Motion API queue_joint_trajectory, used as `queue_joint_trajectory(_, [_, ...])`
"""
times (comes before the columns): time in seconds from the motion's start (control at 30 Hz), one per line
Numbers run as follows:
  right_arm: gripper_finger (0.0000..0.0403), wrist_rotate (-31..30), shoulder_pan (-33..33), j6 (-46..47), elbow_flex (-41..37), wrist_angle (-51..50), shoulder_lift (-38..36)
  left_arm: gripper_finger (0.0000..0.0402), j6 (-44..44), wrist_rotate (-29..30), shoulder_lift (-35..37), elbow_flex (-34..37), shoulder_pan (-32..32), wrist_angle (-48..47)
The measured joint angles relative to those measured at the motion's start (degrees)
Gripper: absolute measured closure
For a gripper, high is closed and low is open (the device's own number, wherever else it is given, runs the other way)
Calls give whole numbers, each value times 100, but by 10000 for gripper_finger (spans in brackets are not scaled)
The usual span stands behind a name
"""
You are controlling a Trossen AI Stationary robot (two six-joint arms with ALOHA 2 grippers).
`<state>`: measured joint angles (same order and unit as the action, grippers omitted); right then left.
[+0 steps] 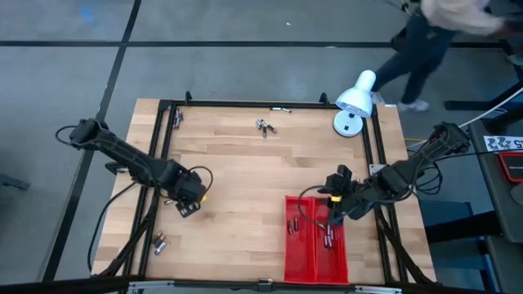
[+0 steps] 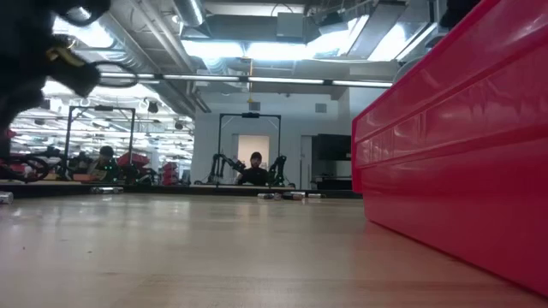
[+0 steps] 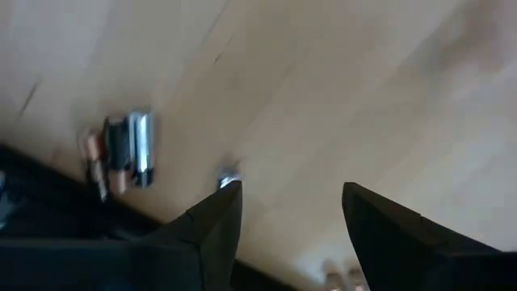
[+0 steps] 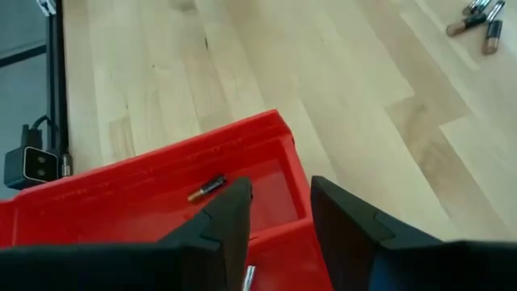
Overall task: Sort batteries
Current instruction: Put the silver battery into the right red bin
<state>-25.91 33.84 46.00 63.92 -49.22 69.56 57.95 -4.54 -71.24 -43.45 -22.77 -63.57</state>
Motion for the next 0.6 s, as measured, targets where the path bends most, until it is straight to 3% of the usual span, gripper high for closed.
queue_joint_trajectory(0.3, [272, 257, -93, -103, 0, 28, 0, 199, 269, -372, -2, 751, -226, 4])
queue_joint_trajectory(0.6, [272, 305, -93, -119, 0, 298, 0, 200, 270, -343, -294, 1061, -321, 450])
